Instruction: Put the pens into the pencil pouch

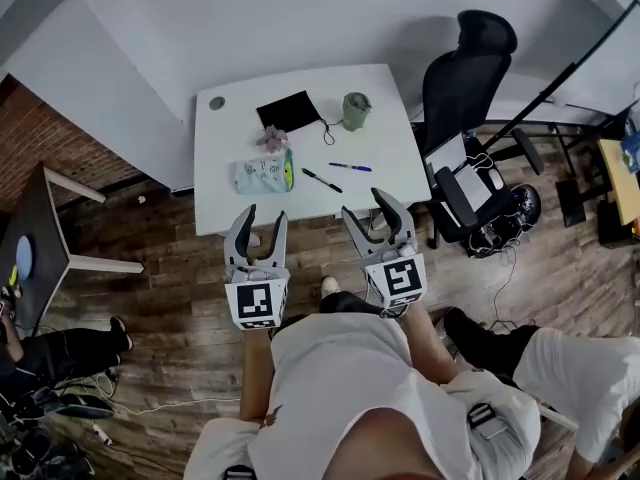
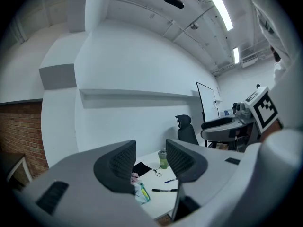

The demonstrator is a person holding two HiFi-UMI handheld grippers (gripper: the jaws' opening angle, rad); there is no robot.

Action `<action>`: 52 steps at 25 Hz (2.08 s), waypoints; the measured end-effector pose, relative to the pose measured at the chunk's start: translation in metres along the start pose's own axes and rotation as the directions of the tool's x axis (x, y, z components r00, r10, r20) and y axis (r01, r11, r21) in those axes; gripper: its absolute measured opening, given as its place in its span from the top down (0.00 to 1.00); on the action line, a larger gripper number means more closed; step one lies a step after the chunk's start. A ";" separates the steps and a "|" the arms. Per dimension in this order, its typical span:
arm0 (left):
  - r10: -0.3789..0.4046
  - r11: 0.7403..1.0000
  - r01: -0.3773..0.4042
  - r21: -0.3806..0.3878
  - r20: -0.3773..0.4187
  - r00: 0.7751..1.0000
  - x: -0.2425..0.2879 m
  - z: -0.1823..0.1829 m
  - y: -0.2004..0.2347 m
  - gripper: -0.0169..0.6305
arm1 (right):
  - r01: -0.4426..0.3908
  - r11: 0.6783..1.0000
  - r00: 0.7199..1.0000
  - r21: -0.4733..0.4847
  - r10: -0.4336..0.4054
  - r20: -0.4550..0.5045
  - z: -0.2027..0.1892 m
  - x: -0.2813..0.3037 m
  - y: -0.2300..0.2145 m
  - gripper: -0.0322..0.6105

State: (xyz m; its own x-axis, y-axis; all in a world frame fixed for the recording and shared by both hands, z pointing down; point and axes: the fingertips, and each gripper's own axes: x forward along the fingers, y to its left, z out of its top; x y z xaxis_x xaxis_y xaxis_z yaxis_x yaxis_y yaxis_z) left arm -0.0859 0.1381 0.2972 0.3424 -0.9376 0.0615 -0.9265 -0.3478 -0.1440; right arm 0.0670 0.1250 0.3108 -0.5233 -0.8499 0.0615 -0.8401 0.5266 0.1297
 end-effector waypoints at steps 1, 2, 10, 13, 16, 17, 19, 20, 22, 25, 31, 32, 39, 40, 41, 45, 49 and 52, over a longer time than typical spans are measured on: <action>0.005 1.000 -0.005 -0.001 -0.003 1.000 0.006 -0.001 0.001 0.67 | -0.004 1.000 1.000 0.002 0.004 -0.002 -0.001 0.005 -0.004 0.56; 0.009 1.000 -0.009 -0.002 -0.008 1.000 0.011 -0.001 0.003 0.67 | -0.008 1.000 1.000 0.004 0.008 -0.005 -0.002 0.010 -0.009 0.56; 0.027 1.000 -0.027 0.009 -0.026 0.999 0.052 -0.005 0.013 0.67 | -0.025 1.000 1.000 0.018 0.025 -0.011 -0.011 0.046 -0.035 0.56; 0.024 1.000 -0.024 0.013 -0.031 0.999 0.066 -0.007 0.017 0.67 | -0.024 0.999 1.000 0.024 0.025 -0.017 -0.015 0.058 -0.042 0.56; 0.019 1.000 -0.018 0.012 -0.043 0.999 0.080 -0.013 0.021 0.67 | -0.020 0.999 0.999 0.029 0.021 -0.032 -0.022 0.069 -0.049 0.57; 0.017 1.000 -0.016 0.011 -0.047 0.999 0.084 -0.015 0.023 0.67 | -0.019 0.999 0.999 0.031 0.021 -0.037 -0.025 0.072 -0.050 0.57; 0.012 1.000 -0.011 0.009 -0.054 0.998 0.093 -0.019 0.027 0.67 | -0.017 0.999 0.999 0.033 0.018 -0.046 -0.029 0.079 -0.054 0.57; 0.008 1.000 -0.008 0.007 -0.057 0.998 0.097 -0.021 0.029 0.67 | -0.015 0.999 0.999 0.033 0.016 -0.052 -0.030 0.083 -0.055 0.57; -0.002 1.000 0.002 0.003 -0.068 0.998 0.108 -0.026 0.033 0.67 | -0.011 0.999 0.998 0.034 0.014 -0.067 -0.035 0.092 -0.059 0.57; -0.023 1.000 0.023 -0.003 -0.093 0.995 0.127 -0.039 0.040 0.68 | -0.023 0.999 0.994 0.038 0.027 -0.101 -0.048 0.111 -0.062 0.57; -0.096 0.995 0.095 -0.019 -0.196 0.976 0.158 -0.089 0.048 0.68 | -0.070 0.997 0.967 0.038 0.077 -0.241 -0.097 0.140 -0.055 0.58; -0.112 0.994 0.109 -0.024 -0.219 0.969 0.163 -0.099 0.049 0.69 | -0.079 0.996 0.960 0.039 0.086 -0.266 -0.105 0.143 -0.054 0.58; -0.213 0.977 0.191 -0.093 -0.381 0.900 0.195 -0.174 0.052 0.72 | -0.137 0.989 0.885 0.058 0.148 -0.442 -0.173 0.162 -0.044 0.64; -0.226 0.974 0.201 -0.105 -0.402 0.887 0.198 -0.183 0.052 0.72 | -0.140 0.988 0.872 0.063 0.153 -0.465 -0.182 0.162 -0.043 0.64; -0.239 0.971 0.210 -0.116 -0.421 0.875 0.200 -0.191 0.051 0.72 | -0.143 0.988 0.859 0.067 0.157 -0.487 -0.190 0.162 -0.043 0.65; -0.284 0.959 0.241 -0.150 -0.488 0.826 0.210 -0.224 0.047 0.73 | -0.146 0.986 0.806 0.079 0.165 -0.568 -0.228 0.160 -0.040 0.67; -0.310 0.951 0.259 -0.169 -0.531 0.789 0.219 -0.246 0.044 0.74 | -0.159 0.984 0.749 0.074 0.170 -0.641 -0.262 0.159 -0.040 0.67; -0.335 0.942 0.280 -0.185 -0.560 0.758 0.221 -0.259 0.038 0.75 | -0.173 0.981 0.702 0.084 0.183 -0.689 -0.281 0.154 -0.037 0.68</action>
State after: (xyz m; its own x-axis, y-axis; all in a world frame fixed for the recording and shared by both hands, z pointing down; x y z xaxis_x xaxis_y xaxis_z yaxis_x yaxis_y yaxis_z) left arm -0.0861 -0.0801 0.5609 0.4824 -0.5896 0.6478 -0.8057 -0.5889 0.0640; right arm 0.0575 -0.0297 0.5930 -0.4224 -0.5112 0.7485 -0.7457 0.6655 0.0337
